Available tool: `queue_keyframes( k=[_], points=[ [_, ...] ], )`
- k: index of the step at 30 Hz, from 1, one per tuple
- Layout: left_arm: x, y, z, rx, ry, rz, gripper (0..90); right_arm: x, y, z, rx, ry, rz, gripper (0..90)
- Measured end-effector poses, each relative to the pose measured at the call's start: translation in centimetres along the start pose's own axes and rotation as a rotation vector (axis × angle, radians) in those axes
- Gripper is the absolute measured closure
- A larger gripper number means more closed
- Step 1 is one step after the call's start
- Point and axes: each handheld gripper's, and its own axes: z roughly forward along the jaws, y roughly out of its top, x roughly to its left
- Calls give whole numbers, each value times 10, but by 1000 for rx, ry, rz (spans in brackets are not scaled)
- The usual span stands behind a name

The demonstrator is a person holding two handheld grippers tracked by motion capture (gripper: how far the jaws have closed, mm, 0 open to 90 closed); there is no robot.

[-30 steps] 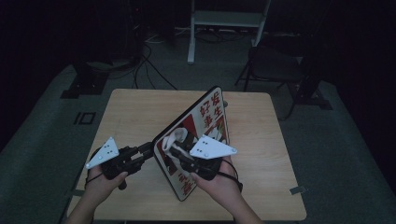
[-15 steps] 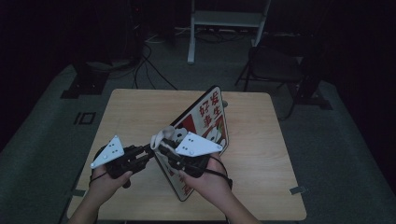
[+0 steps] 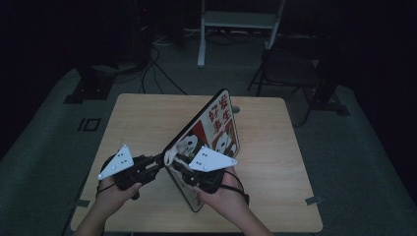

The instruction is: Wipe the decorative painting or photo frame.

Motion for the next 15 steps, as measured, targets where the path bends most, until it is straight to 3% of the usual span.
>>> queue_keyframes(
  k=[15],
  points=[
    [-4,-2,2,13,6,3,817,1,-33,0,71,17,28,781]
  ],
)
